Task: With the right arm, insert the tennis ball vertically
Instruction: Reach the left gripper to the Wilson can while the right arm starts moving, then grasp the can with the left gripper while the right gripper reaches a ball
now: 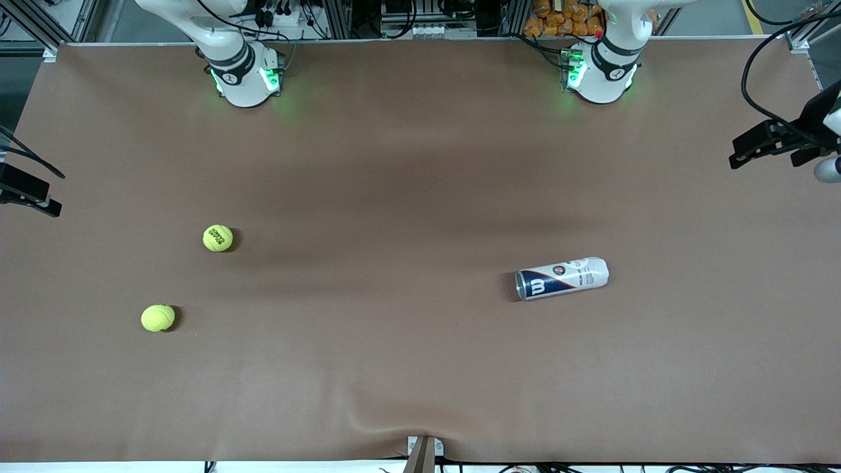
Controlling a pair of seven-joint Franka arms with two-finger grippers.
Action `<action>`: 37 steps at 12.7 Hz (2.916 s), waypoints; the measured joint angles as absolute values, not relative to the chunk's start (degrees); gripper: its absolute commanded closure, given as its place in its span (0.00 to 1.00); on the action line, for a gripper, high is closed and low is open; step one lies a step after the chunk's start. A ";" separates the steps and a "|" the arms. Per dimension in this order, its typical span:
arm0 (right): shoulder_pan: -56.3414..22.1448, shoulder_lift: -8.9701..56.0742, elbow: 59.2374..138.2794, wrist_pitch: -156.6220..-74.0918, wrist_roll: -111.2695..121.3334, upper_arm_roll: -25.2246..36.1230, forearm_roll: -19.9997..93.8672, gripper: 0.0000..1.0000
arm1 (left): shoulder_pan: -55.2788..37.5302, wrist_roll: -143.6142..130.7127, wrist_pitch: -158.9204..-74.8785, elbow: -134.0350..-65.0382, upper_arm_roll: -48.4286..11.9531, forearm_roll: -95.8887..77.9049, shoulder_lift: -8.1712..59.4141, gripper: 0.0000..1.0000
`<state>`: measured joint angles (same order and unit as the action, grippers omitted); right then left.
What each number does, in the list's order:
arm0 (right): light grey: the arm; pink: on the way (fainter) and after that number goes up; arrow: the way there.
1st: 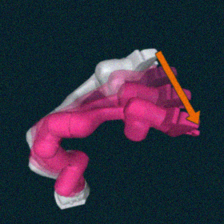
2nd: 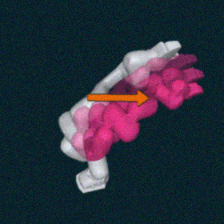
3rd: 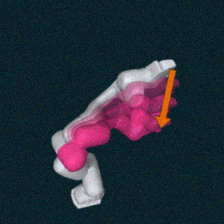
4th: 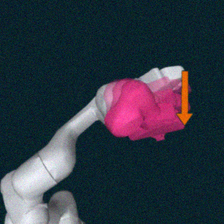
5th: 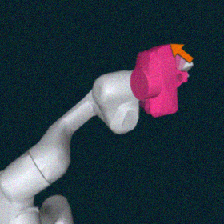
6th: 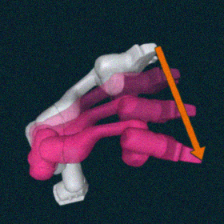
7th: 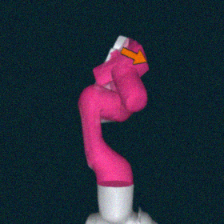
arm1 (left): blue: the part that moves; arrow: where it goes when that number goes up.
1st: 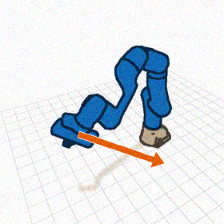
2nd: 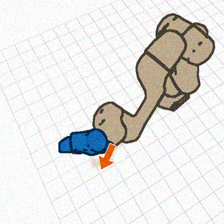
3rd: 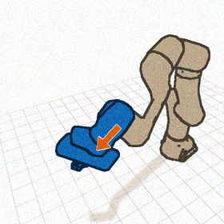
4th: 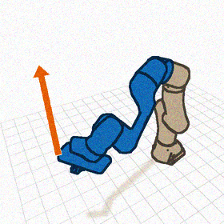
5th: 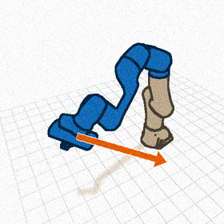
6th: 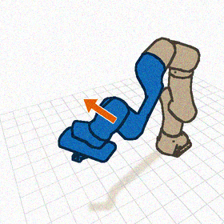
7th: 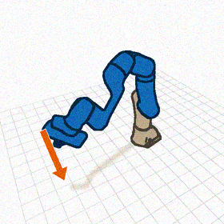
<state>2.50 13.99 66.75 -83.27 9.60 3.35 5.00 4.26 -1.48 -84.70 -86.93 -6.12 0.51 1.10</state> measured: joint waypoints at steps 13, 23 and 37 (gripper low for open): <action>3.29 6.72 86.41 -97.00 9.63 3.63 4.25 0.00 | -16.46 12.33 -94.01 -87.13 -8.61 18.77 25.32 0.00; 4.76 7.11 111.08 -117.47 9.93 3.61 2.75 0.00 | -23.82 12.50 -107.57 -86.95 -8.00 33.06 40.05 0.00; 2.97 14.76 121.72 -126.95 9.99 3.13 2.41 0.00 | -23.16 14.42 -116.75 -86.99 -7.83 35.19 45.23 0.00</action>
